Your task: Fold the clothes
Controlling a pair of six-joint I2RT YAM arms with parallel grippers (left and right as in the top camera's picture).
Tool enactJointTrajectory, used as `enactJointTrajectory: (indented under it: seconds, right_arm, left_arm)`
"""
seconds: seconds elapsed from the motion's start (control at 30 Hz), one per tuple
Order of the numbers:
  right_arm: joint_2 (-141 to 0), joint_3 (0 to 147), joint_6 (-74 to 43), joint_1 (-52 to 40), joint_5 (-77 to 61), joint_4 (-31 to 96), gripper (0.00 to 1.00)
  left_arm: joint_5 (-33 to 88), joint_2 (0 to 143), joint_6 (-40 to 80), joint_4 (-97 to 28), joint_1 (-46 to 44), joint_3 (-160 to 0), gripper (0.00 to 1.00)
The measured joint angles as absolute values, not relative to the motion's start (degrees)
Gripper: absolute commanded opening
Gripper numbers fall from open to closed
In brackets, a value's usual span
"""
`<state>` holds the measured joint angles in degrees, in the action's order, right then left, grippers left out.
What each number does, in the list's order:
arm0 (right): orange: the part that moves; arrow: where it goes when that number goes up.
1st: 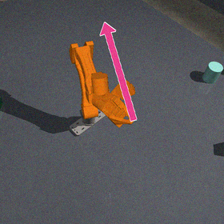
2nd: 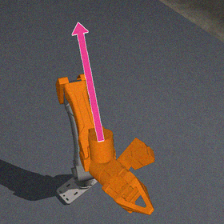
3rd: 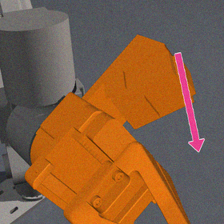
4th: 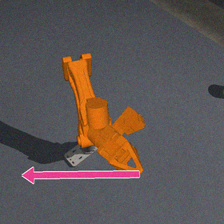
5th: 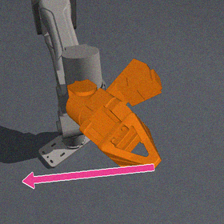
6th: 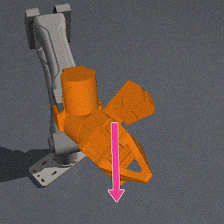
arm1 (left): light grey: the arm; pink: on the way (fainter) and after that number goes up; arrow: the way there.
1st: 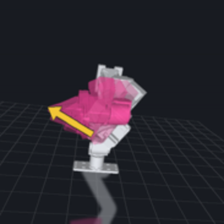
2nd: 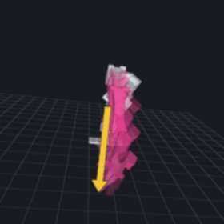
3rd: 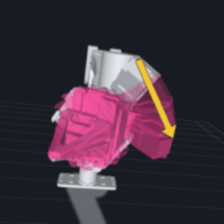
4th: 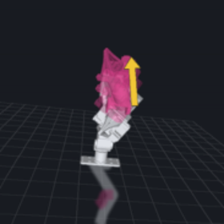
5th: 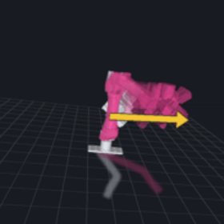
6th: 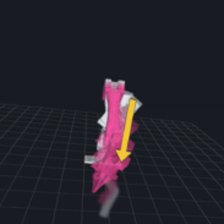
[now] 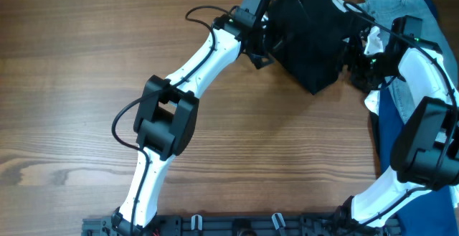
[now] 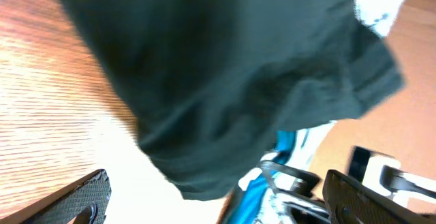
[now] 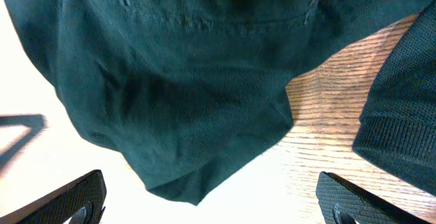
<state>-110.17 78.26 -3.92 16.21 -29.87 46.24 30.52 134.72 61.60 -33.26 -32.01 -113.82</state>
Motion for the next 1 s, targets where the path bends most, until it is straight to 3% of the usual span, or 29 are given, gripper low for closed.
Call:
enactJointTrajectory:
  seconds: [0.33,0.47,0.77,0.83,0.87,0.9,1.0]
  right_arm:
    - [-110.2,78.3,-9.2,23.7,-35.2,46.0,1.00]
    - [-110.2,78.3,-9.2,23.8,-37.3,46.8,1.00]
    - [-110.2,78.3,-8.7,23.8,-38.4,48.3,1.00]
    - [-110.2,78.3,-8.5,23.8,-38.6,48.6,1.00]
    - [-110.2,78.3,-8.5,23.8,-38.6,48.7,1.00]
    - [-110.2,78.3,-8.3,23.8,-38.6,48.8,1.00]
    - [-110.2,78.3,-7.9,23.8,-38.6,48.9,1.00]
  left_arm:
    - [31.9,134.8,65.7,-19.2,-35.4,-105.4,1.00]
    - [31.9,135.7,72.9,-11.1,-35.5,-105.4,1.00]
    - [38.1,141.5,86.3,-8.0,-34.8,-105.7,1.00]
    - [38.1,141.6,87.0,-7.4,-34.6,-105.7,0.76]
    - [38.0,141.6,87.2,-7.2,-34.4,-105.7,0.48]
    - [37.8,141.8,87.5,-6.7,-34.2,-105.7,0.06]
    - [37.3,142.7,87.8,-5.7,-33.0,-105.7,0.04]
